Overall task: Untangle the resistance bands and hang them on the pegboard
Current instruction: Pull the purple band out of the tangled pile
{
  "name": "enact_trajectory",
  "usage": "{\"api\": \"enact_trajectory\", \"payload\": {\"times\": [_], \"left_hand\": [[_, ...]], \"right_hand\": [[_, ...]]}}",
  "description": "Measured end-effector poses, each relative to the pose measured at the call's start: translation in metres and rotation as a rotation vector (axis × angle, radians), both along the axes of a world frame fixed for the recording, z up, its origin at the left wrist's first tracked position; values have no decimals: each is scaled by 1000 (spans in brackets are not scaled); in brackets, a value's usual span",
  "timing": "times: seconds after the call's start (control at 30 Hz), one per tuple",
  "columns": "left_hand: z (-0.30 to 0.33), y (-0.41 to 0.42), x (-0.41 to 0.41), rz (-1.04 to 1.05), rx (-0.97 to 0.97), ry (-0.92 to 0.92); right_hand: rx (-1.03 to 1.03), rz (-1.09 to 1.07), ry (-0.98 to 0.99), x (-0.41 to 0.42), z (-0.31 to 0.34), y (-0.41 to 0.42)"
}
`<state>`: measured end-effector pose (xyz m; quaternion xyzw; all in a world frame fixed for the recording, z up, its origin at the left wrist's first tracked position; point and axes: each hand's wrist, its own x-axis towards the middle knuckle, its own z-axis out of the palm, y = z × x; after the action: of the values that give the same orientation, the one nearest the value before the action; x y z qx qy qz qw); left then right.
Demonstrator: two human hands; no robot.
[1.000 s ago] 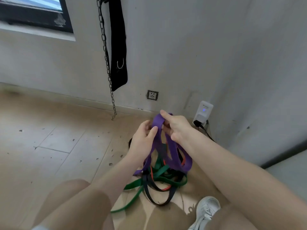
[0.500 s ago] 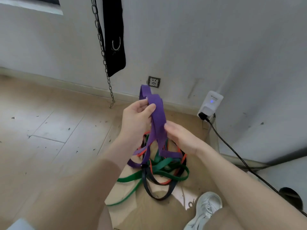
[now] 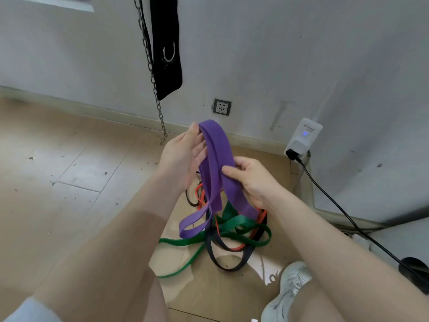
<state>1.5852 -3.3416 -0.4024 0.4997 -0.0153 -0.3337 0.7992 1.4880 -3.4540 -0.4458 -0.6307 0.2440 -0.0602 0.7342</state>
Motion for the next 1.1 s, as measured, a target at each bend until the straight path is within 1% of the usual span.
{"api": "enact_trajectory", "payload": {"times": [0.1, 0.17, 0.27, 0.4, 0.5, 0.57, 0.63, 0.67, 0.7, 0.8, 0.83, 0.87, 0.9, 0.97, 1.03, 1.1], "left_hand": [[-6, 2, -14, -180, 230, -115], [-10, 3, -24, -218, 297, -238], [-2, 8, -32, -162, 255, -403], [22, 13, -34, -62, 125, -469], [38, 14, -38, -16, 43, -507], [50, 16, -36, 33, 17, -531], [66, 18, -34, 56, 21, -585], [75, 17, -33, 53, 27, -606], [85, 15, -33, 47, 27, -611], [116, 4, -30, 42, -17, -535], [127, 1, -28, 52, -30, -518], [137, -2, -25, 61, -35, -514], [146, -4, -23, 63, -40, -513], [160, -5, -22, 59, -63, -496], [167, -6, -22, 61, -78, -461], [168, -5, -22, 75, -71, -423]], "right_hand": [[43, -182, -37, 6, 24, -5], [67, -210, -52, 9, 39, -6], [146, -176, -106, 12, 65, -4], [125, -64, -207, 13, 104, 0], [23, -108, -184, 16, 121, 6], [-139, -160, -156, 17, 132, 10], [-305, -238, -216, 18, 144, 10], [-320, -255, -257, 19, 149, 12], [-274, -247, -293, 20, 152, 13], [-14, -169, -375, 14, 142, 20], [-12, -114, -397, 8, 134, 21], [-78, -50, -406, 1, 126, 22], [-190, -1, -399, -6, 118, 21], [-404, 11, -345, -13, 111, 20], [-502, -41, -305, -16, 112, 21], [-518, -63, -331, -18, 116, 28]]}}
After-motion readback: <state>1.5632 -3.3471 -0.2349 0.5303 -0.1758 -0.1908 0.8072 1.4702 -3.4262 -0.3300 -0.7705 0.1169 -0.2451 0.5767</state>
